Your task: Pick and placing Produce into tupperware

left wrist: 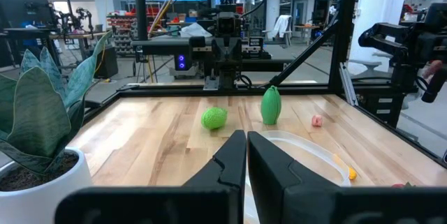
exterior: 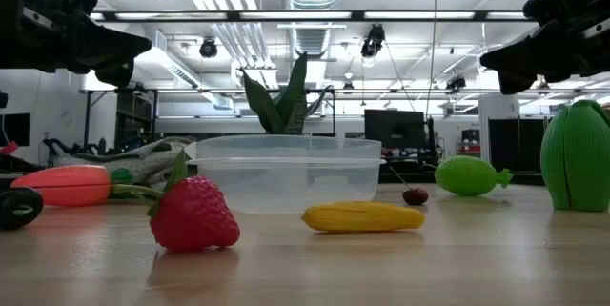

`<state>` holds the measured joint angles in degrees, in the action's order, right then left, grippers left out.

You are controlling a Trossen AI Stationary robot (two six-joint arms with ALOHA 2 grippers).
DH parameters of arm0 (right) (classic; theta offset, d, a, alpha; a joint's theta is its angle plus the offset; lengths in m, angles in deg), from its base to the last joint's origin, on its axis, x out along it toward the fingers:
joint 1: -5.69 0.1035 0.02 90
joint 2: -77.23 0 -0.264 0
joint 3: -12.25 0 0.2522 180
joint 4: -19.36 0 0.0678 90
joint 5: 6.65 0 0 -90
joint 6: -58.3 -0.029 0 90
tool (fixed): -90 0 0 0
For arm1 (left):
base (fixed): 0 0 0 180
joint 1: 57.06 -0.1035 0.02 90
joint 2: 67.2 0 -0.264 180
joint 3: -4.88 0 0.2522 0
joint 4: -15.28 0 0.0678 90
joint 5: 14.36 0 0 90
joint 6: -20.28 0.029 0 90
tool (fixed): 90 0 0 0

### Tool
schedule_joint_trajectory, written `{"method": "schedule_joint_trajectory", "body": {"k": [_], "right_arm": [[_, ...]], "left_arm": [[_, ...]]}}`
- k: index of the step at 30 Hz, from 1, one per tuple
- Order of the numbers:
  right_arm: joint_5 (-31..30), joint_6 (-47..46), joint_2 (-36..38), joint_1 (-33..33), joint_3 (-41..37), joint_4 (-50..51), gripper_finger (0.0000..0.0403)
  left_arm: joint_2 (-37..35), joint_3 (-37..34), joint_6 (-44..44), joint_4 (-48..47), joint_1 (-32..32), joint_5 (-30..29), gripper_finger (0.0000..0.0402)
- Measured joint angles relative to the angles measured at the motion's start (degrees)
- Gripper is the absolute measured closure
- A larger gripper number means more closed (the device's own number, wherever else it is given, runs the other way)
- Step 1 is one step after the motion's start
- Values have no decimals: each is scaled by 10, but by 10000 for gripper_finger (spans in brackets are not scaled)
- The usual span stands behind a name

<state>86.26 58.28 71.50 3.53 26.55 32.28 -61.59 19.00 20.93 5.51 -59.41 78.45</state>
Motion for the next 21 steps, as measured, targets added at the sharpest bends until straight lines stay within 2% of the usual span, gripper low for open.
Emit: {"method": "schedule_joint_trajectory", "body": {"k": [14,21], "right_arm": [[0,-1,0,0,0,-9,394],[0,-77,0,0,0,-15,394]], "left_arm": [[0,0,0,0,0,0,402],[0,0,-2,0,0,0,402]]}}
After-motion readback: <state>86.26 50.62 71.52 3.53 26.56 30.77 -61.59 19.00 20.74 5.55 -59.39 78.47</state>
